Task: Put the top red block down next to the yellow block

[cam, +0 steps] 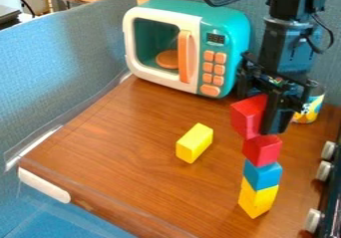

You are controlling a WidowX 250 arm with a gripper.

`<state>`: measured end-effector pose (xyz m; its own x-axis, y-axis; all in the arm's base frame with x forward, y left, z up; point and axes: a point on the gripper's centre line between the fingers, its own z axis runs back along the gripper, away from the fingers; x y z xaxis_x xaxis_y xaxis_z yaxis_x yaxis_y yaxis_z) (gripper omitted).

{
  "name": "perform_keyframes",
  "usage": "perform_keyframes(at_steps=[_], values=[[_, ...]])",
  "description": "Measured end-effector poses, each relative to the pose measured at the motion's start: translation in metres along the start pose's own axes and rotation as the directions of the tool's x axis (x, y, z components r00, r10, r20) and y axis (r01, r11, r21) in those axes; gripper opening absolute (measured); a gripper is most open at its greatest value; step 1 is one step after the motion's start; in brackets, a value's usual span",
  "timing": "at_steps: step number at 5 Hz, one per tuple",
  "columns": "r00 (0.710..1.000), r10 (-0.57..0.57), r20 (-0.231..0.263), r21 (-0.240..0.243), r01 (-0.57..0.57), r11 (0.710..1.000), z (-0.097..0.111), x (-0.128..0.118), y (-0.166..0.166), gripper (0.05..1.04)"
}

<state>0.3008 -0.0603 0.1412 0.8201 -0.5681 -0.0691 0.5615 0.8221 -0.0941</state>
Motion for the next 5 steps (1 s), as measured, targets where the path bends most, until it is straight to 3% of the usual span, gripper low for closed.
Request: perform_keyframes(at_steps=[1,2,3,4,5], values=[[1.000,0.004,0.020,0.014,-0.004,1.000,0.007,-0.001,0.000,0.611],[0.990,0.120,0.080,0.043,-0.124,0.991,0.025,0.000,0.023,0.611],[0.956,0.279,0.087,0.004,-0.280,0.960,0.027,-0.007,0.061,0.611],[0.925,0.376,0.060,-0.017,-0.376,0.926,0.017,-0.014,0.084,0.611],[0.912,0.411,0.000,-0.010,-0.411,0.912,-0.001,-0.015,0.092,0.611]])
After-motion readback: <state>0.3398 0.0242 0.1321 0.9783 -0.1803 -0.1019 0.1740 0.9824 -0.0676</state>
